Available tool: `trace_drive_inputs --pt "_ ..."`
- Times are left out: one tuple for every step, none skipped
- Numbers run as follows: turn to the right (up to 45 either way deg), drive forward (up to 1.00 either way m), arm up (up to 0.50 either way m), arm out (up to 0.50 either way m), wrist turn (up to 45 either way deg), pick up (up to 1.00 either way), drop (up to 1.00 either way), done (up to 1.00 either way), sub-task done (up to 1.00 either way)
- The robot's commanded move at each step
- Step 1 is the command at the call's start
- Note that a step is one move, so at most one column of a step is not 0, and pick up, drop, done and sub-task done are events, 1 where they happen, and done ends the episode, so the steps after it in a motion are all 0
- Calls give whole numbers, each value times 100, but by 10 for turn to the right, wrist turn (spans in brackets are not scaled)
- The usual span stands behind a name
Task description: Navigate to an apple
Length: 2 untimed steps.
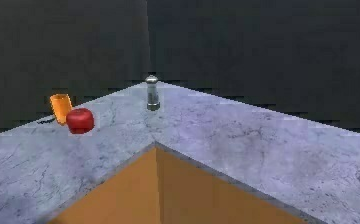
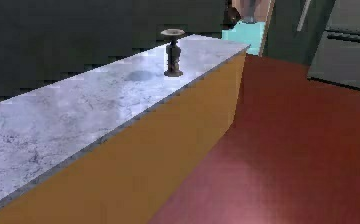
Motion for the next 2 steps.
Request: trace_drive_inputs --pt "-270 0 0 0 0 0 0 0 0" --pt "0 0 0 0 0 0 0 100 0"
